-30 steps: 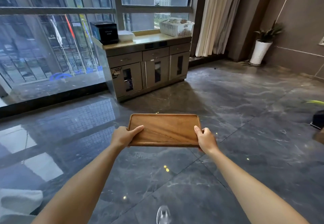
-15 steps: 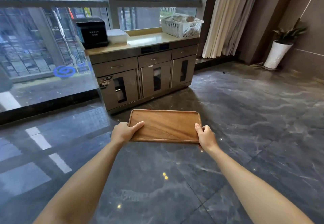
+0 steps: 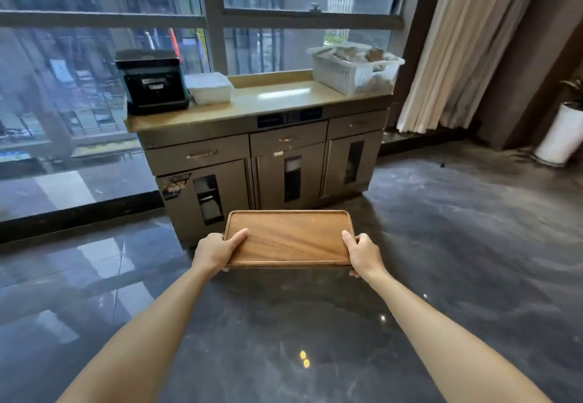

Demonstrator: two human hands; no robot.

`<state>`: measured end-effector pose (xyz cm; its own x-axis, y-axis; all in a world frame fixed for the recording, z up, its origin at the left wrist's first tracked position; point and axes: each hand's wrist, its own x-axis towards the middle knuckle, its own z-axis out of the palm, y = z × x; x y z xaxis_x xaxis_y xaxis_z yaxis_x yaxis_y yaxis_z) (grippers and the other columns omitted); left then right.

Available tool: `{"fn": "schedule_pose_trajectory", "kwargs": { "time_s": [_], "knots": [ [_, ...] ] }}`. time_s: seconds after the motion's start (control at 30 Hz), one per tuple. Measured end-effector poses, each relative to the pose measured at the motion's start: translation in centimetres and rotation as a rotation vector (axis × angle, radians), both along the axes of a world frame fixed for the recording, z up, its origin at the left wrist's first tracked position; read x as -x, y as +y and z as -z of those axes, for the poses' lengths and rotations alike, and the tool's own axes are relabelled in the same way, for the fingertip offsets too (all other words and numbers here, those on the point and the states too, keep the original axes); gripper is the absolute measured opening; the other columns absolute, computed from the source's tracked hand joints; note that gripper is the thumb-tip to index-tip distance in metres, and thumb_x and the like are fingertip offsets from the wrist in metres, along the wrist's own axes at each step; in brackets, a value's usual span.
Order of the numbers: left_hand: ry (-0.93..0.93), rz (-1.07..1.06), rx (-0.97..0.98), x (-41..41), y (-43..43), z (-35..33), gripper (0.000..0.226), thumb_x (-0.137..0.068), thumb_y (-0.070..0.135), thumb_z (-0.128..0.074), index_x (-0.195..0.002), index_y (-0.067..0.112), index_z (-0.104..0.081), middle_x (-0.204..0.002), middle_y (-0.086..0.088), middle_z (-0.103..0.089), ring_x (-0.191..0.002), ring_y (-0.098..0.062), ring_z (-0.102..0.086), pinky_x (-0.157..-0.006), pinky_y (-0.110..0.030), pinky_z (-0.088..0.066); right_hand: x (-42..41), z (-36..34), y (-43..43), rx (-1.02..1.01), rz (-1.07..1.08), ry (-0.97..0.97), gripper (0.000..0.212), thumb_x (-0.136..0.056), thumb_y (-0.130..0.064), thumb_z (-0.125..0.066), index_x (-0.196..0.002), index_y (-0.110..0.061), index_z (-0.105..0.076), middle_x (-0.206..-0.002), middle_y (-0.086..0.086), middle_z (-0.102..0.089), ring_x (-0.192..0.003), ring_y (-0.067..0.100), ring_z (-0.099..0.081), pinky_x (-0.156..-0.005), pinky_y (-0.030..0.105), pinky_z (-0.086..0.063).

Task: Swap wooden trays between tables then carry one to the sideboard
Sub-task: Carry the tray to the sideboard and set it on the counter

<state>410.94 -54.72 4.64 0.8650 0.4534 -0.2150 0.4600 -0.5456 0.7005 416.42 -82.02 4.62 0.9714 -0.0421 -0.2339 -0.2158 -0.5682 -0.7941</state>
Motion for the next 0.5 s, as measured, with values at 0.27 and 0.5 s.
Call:
{"fn": "schedule_pose_trajectory", "kwargs": {
  "time_s": [0.27,0.5],
  "knots": [
    [-0.022,-0.083,0.002,-18.4,1.5,-2.0,0.054,-0.083,0.059,-0.051,-0.060,0.010,-0.053,-0.064,-0.006,-0.059,-0.049,-0.020,-0.057,-0.041,-0.022,-0.044,-20.5,-1.0,1.9,-0.017,-0.110,-0.026,0.042,-0.094,-0.047,-0.035,-0.108,-0.009,-0.046,-0.101,0.009,-0.055,-0.080,0.023,-0.059,-0.044,0.022,-0.046],
    [0.017,-0.094,0.010,-35.7,5.1,1.3,0.059,-0.082,0.062,-0.050,-0.069,0.004,-0.059,-0.066,-0.009,-0.063,-0.047,-0.021,-0.060,-0.046,-0.024,-0.046,-38.3,1.6,5.4,0.008,-0.137,-0.020,0.045,-0.095,-0.045,-0.036,-0.113,-0.005,-0.047,-0.101,0.009,-0.054,-0.080,0.023,-0.058,-0.042,0.021,-0.043]
  ]
}}
